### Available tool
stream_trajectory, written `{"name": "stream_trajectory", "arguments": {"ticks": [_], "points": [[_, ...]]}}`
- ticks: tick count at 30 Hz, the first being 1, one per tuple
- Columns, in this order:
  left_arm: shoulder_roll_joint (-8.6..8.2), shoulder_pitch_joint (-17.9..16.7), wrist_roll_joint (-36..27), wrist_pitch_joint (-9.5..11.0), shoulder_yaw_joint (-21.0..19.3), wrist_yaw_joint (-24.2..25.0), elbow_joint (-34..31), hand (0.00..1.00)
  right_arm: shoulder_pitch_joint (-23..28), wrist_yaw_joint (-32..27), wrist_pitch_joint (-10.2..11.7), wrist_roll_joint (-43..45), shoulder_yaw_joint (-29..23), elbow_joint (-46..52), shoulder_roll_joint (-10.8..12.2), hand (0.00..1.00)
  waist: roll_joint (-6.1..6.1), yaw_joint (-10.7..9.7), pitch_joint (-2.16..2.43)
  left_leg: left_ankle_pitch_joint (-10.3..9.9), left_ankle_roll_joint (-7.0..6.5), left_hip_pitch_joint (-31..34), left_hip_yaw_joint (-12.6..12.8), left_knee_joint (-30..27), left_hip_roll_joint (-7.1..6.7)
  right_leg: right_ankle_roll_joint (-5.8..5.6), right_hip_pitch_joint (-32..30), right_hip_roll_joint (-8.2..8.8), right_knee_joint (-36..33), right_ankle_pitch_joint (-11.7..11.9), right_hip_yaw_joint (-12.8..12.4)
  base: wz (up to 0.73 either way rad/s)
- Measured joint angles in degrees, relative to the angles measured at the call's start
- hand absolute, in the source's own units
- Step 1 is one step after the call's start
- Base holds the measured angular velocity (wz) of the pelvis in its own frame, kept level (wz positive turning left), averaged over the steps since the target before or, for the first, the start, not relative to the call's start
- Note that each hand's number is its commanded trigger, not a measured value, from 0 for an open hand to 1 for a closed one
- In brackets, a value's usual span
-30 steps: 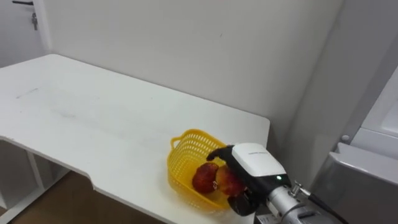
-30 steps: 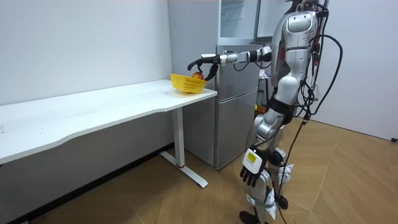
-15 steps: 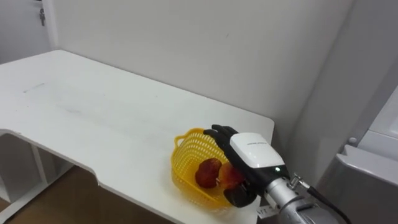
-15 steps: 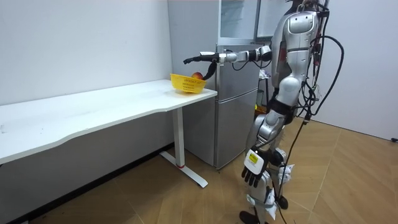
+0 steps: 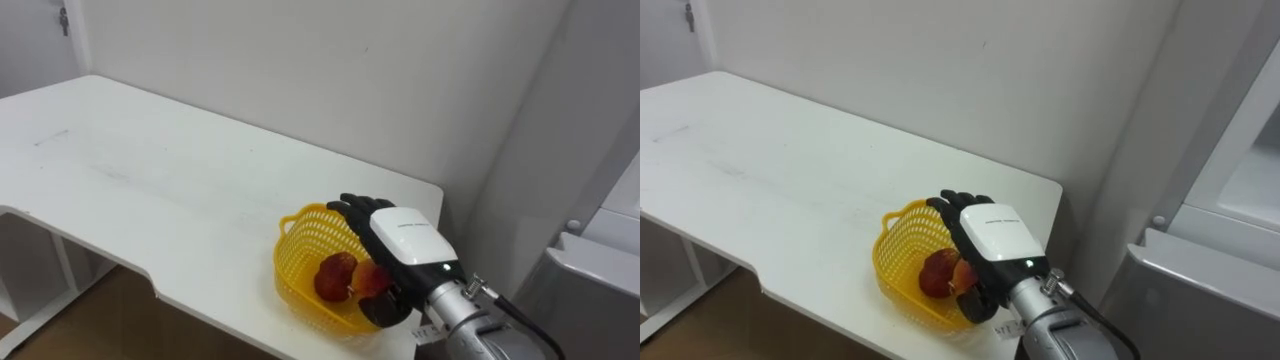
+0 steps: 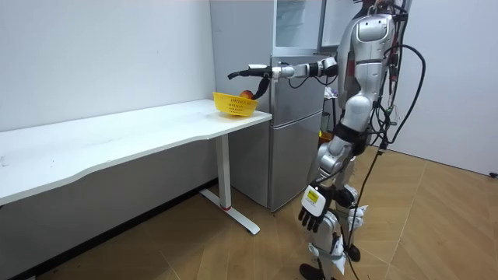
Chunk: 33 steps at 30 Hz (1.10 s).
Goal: Retrieve from the upper fridge
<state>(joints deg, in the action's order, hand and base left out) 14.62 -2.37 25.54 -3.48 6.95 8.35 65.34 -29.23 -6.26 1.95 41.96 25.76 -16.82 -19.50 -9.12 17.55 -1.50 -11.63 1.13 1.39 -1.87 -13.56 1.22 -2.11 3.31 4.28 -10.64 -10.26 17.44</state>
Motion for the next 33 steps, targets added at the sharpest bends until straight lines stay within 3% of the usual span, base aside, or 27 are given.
{"name": "stream_trajectory", "arguments": {"ticks": [8,14,22,25,32,33], "points": [[-0.05,-0.08,-0.01,0.11,0.25,-0.35,-0.01,0.0,-0.49,0.0,0.59,-5.2,-0.11,0.01,0.0,0.0,0.07,-0.49,-0.05,0.0,0.0,-0.1,-0.03,-0.18,0.02,0.0,0.47,0.0,0.03,0.0,0.04,0.0],[-0.46,-1.38,0.38,0.18,-0.02,-0.43,-0.25,0.0,-0.96,0.19,1.31,-7.91,-2.77,4.7,0.01,0.0,0.65,-2.09,-0.05,-0.01,0.01,0.06,-0.17,-0.24,0.0,0.0,0.78,0.0,0.02,0.0,0.33,0.02],[-0.63,-1.91,0.53,0.23,-0.18,-0.65,-0.17,0.0,-0.78,-0.31,3.01,-9.63,-5.27,9.41,0.01,0.0,2.25,-4.53,0.15,0.0,0.01,-1.11,-0.17,0.16,0.01,0.0,1.43,-0.02,0.08,0.0,0.13,0.0],[-0.62,-1.87,0.52,0.5,-0.36,-0.78,-0.12,0.0,-0.78,-1.3,4.56,-9.63,-7.57,9.48,0.0,0.0,2.37,-5.14,0.23,0.0,0.01,-1.25,-0.06,0.15,0.02,0.0,1.5,-0.05,0.08,0.0,-0.16,-0.01],[-0.83,-2.31,0.04,1.09,-0.04,-2.7,0.61,0.0,-0.78,-4.95,5.68,-15.89,-11.37,11.14,0.0,0.0,2.75,-6.42,0.39,0.0,0.01,-2.12,0.23,0.13,0.03,0.0,2.27,-0.08,0.08,0.0,-0.56,-0.02],[-0.94,-2.54,0.05,1.08,-0.04,-3.1,0.63,0.0,-0.79,-6.12,5.68,-17.16,-11.65,11.36,0.0,0.0,2.91,-6.6,0.61,0.0,0.01,-2.19,0.24,0.12,0.03,0.0,2.34,-0.08,0.08,0.0,-0.69,0.0]]}}
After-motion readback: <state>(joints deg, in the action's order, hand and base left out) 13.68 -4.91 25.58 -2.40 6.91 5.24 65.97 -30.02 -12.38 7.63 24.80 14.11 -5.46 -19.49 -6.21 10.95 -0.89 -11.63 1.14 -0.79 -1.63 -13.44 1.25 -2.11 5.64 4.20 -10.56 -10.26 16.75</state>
